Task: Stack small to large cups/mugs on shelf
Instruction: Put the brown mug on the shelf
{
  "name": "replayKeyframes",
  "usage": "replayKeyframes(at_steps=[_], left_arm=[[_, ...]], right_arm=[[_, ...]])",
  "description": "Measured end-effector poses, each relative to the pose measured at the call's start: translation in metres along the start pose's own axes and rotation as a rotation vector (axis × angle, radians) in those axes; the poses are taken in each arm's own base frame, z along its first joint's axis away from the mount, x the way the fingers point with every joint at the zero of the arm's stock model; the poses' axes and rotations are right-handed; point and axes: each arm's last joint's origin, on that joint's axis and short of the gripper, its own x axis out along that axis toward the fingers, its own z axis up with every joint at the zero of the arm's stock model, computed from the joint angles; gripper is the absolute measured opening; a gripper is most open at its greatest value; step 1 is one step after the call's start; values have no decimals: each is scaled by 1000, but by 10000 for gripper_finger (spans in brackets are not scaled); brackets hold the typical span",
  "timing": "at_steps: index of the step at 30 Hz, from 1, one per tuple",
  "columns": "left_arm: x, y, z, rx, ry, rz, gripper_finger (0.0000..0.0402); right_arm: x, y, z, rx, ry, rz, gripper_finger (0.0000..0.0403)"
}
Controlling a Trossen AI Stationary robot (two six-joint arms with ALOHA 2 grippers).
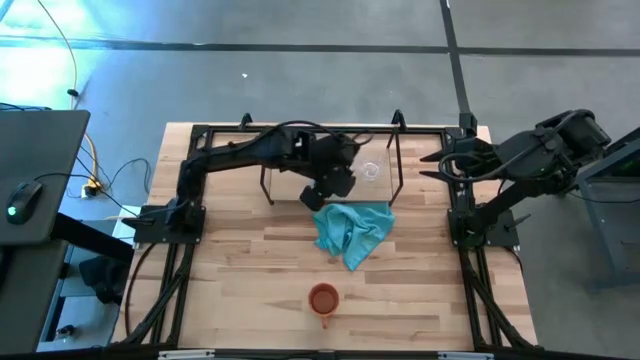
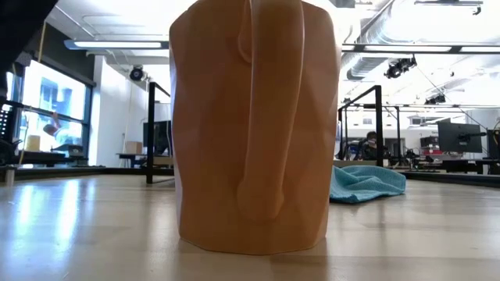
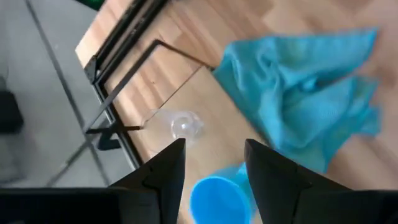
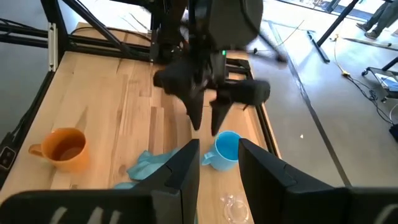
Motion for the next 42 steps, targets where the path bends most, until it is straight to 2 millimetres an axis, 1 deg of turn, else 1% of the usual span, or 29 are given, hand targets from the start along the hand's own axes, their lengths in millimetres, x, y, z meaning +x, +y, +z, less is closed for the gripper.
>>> replayKeyframes(at_steps=[5,10,13,16,20,23,26,30,34,39,42], left_arm=[[-33,-12,8,-237,-66,-16,154],[-60,-30,15,-412,-126,-115,154],[-72,-47,23,-452,-142,-198,154],[-80,-65,31,-462,-135,-287,154],[-87,-89,40,-456,-94,-379,154],[-92,-103,46,-460,-62,-415,154],[-96,-114,51,-475,-45,-439,154],[-107,-129,54,-472,-27,-467,154],[-120,-143,58,-445,-44,-494,154],[-149,-158,56,-407,-106,-518,154],[-172,-165,51,-402,-145,-477,154]], right_arm=[[0,0,0,24,0,0,101],[0,0,0,63,0,1,101],[3,2,1,94,8,4,101],[9,8,3,126,32,64,101],[24,19,7,148,83,129,101],[38,32,10,147,138,154,101],[53,48,12,136,186,179,101],[71,74,14,154,257,234,101],[86,102,14,211,313,245,101],[102,138,12,290,349,209,101],[113,160,9,344,355,152,101]])
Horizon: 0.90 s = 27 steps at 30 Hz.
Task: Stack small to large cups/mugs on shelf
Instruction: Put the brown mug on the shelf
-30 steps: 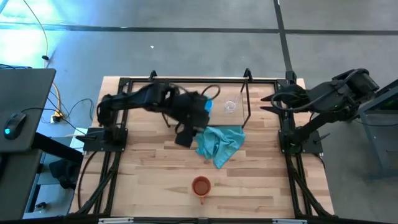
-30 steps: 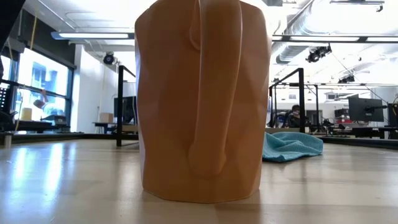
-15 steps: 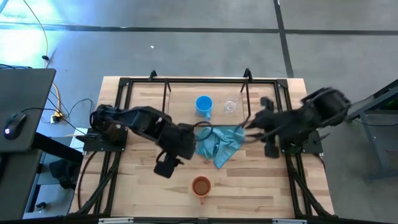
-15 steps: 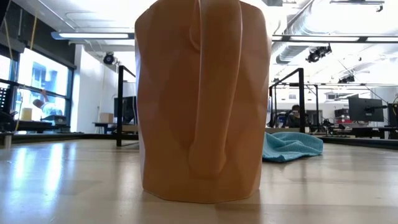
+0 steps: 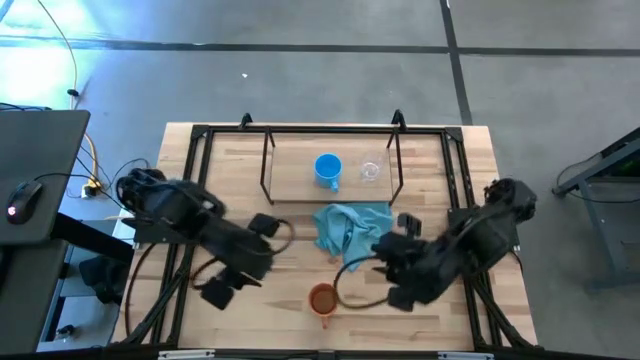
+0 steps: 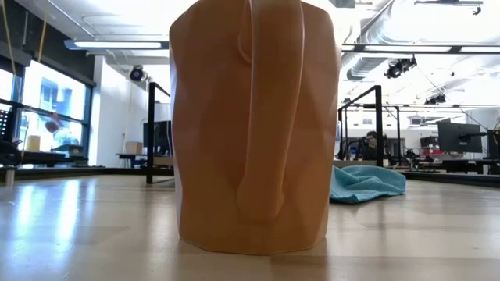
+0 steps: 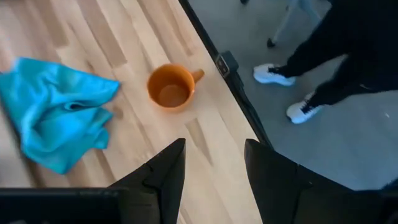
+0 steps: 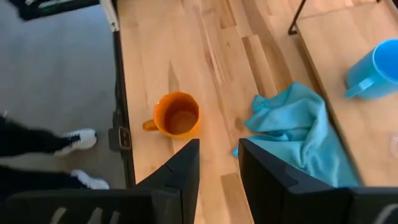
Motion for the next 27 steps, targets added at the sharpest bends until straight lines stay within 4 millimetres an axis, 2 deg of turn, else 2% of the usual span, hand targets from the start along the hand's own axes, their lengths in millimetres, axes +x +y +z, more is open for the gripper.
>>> replayKeyframes(at_steps=[7,12,20,27], left_arm=[[-57,-34,-29,7,-162,124,154],[-84,-52,-47,-14,-268,205,154],[-94,-77,-59,26,-348,277,154],[-97,-85,-62,29,-390,330,154]], right_arm=[[41,42,-15,141,-3,-56,101],[71,69,-27,244,-20,-83,101],[116,108,-48,417,-45,-80,101],[155,131,-66,605,-73,-93,101]])
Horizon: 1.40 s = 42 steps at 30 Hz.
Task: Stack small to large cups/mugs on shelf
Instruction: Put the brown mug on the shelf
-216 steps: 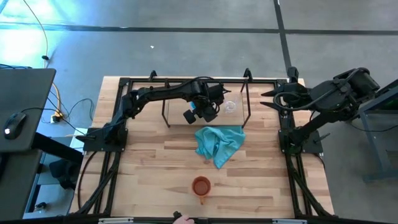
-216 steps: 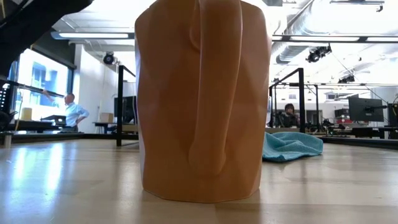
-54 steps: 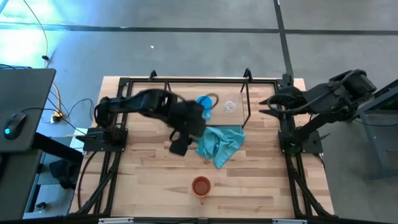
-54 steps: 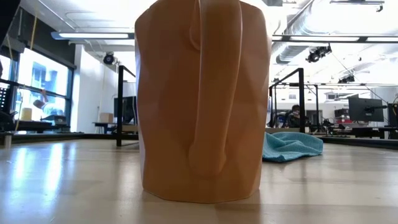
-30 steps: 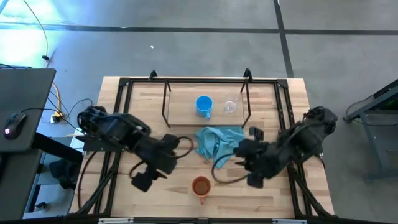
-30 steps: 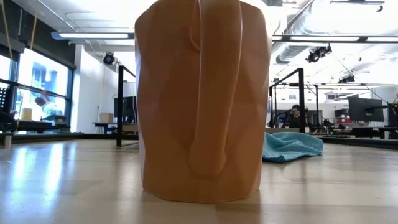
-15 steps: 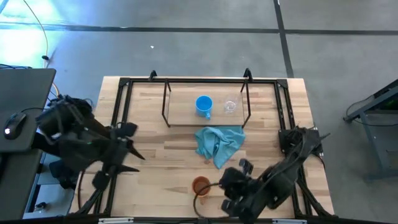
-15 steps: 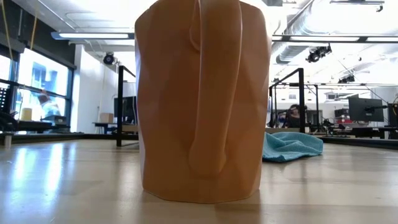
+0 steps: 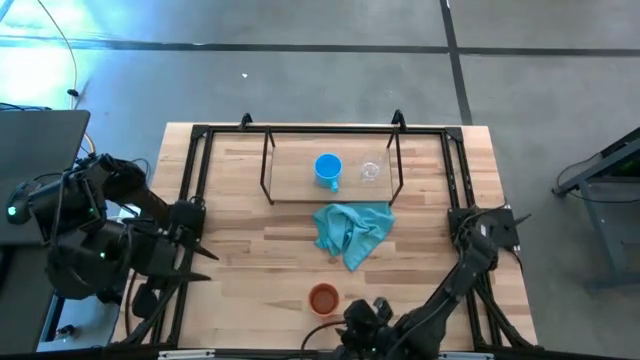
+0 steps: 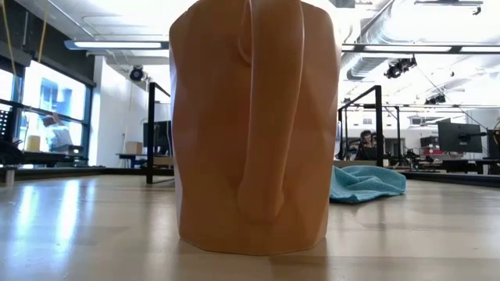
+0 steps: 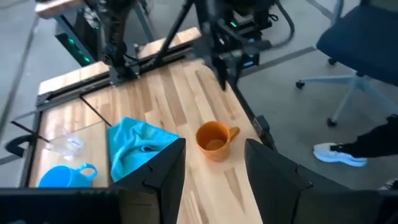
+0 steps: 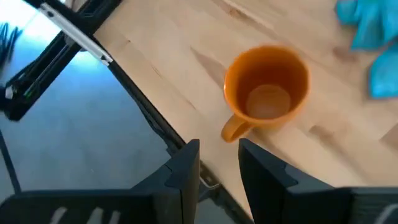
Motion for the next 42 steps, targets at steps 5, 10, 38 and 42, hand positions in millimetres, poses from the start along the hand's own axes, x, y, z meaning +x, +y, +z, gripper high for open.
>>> replayKeyframes(at_steps=[5,10,38,42], left_arm=[[-1,0,0,-1,-11,23,154],[0,1,0,-14,-18,44,154],[-20,22,-2,-86,-100,138,154],[-23,24,-3,-92,-107,136,154]], right_arm=[[19,5,-14,113,45,-1,103],[30,9,-21,188,47,18,114],[97,5,-28,277,103,-78,154],[101,4,-28,281,111,-93,154]])
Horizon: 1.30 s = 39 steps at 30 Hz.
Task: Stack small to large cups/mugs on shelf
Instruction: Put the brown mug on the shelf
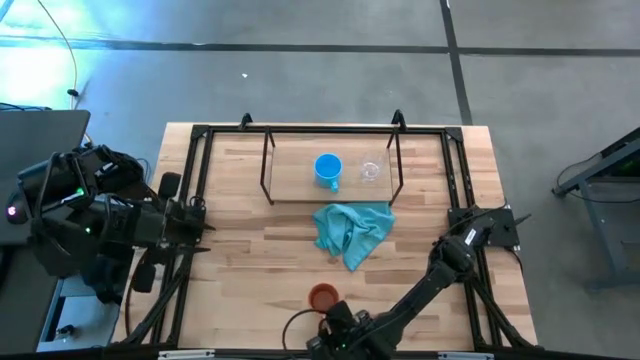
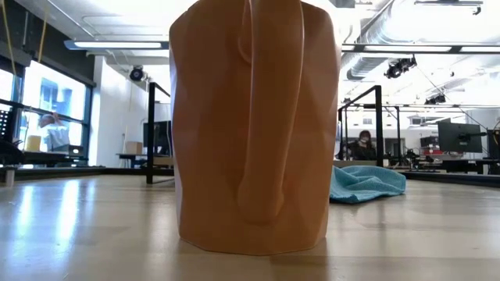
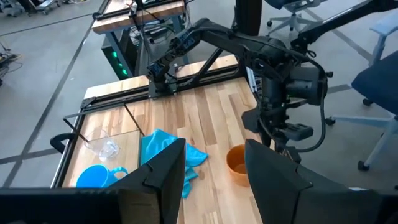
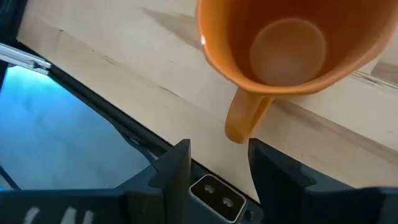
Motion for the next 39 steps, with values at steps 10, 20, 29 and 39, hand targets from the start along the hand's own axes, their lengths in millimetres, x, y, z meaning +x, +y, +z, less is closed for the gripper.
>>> replayKeyframes(at_steps=[10,20,29,39], left_arm=[[0,0,0,-1,0,-1,154],[0,0,0,-3,1,-2,154],[0,0,0,-16,1,-4,154],[0,0,0,-26,1,-4,154]], right_arm=[[6,-3,7,-8,-5,-53,154],[18,-5,8,-8,-1,-75,154],[23,-6,21,-37,-22,-114,142],[25,-5,26,-52,-28,-121,87]])
